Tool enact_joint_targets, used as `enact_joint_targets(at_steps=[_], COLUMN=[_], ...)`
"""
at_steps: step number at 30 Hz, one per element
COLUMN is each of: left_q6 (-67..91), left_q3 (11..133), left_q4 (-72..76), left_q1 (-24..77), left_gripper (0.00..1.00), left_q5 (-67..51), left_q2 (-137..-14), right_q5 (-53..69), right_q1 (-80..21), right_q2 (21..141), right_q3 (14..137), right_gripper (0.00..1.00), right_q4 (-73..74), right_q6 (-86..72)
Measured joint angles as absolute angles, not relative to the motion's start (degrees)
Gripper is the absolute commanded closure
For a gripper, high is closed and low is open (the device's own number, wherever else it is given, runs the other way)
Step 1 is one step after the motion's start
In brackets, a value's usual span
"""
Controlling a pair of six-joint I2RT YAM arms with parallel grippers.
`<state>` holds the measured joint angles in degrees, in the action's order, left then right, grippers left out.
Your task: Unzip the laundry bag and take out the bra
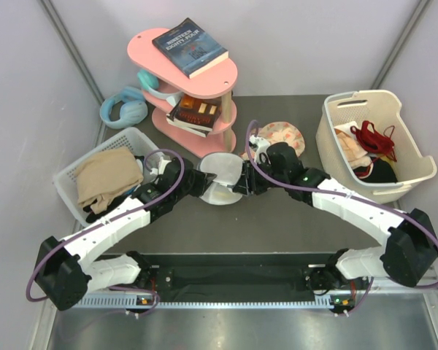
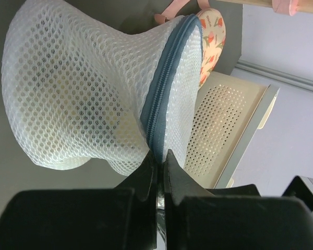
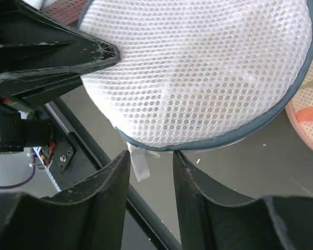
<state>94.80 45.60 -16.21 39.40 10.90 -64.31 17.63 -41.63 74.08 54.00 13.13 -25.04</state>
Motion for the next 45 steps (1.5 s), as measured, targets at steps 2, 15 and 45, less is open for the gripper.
enact_joint_targets(at_steps=[2, 15, 45], left_q6=[95.1, 96.8, 92.9], left_q3=[45.6, 45.3, 41.8], left_q4=[-16.2, -15.7, -12.6], left_q1=[39.4, 39.1, 34.1], left_gripper=[1.00, 1.00, 1.00], left_q5=[10.9, 10.8, 2.5], left_q2=[-64.3, -64.4, -62.0], right_q5=[17.7, 18.1, 14.1], right_q1=[-41.6, -41.6, -41.5], right_q2=[75.2, 76.3, 75.9], right_q3=[54.0, 53.9, 53.5], right_gripper=[0.62, 0.72, 1.00], right_q4=[12.6, 8.9, 8.4], right_q6=[-25.7, -29.1, -29.6])
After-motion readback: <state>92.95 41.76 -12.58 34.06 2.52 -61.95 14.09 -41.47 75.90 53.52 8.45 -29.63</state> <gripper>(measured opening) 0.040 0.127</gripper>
